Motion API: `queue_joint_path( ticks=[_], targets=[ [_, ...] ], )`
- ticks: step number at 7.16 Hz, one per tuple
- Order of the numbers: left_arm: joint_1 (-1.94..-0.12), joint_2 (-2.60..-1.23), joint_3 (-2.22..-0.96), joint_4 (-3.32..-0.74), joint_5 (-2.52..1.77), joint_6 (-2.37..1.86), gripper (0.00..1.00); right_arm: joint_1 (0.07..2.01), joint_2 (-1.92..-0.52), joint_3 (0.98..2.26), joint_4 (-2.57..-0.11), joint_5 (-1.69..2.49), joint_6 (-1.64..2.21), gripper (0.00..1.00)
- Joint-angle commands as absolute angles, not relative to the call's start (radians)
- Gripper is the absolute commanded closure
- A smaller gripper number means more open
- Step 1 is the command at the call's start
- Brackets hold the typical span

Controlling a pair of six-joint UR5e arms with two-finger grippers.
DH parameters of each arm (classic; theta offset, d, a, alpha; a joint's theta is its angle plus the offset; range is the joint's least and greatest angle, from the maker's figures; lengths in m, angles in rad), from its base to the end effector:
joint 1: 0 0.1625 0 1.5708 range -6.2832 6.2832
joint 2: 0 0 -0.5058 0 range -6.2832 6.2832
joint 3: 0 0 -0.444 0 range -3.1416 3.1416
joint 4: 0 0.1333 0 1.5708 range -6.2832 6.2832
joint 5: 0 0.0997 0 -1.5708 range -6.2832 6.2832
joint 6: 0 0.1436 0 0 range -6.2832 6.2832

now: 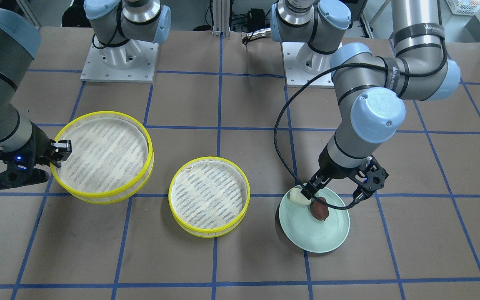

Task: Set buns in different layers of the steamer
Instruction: 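Lift the top tier aside with the right gripper while the left gripper reaches the bowl, then grasp the white bun in the green bowl with the left gripper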

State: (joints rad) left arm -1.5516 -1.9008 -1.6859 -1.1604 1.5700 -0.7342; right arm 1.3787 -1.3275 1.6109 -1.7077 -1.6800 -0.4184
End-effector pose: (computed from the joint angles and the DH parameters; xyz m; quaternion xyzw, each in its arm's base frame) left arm -0.1207 -0.6617 0.3029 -0.3678 0.9297 0.0164 0.0057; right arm -0.0040 -0.6369 0.3735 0.1164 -0.9890 -0.0861 0.0300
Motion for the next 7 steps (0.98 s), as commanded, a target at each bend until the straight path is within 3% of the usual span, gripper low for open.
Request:
queue_joint_path(
  ticks=[1,5,7],
  targets=[
    [-1.551,-1.98,-1.687,-1.123,1.562,-0.736,0.0,1.378,-1.327,1.608,-1.712,-1.675,-0.419,1.0],
    [-1.552,-2.029,-1.727,-1.126,1.552,-0.736,0.0,1.365,-1.358,1.589,-1.695,-1.658,-0.397,1.0],
    [-1.552,-2.029,-1.727,-1.135,1.549,-0.768,0.17,1.306,-1.362,1.589,-1.687,-1.599,-0.38,1.0]
  ],
)
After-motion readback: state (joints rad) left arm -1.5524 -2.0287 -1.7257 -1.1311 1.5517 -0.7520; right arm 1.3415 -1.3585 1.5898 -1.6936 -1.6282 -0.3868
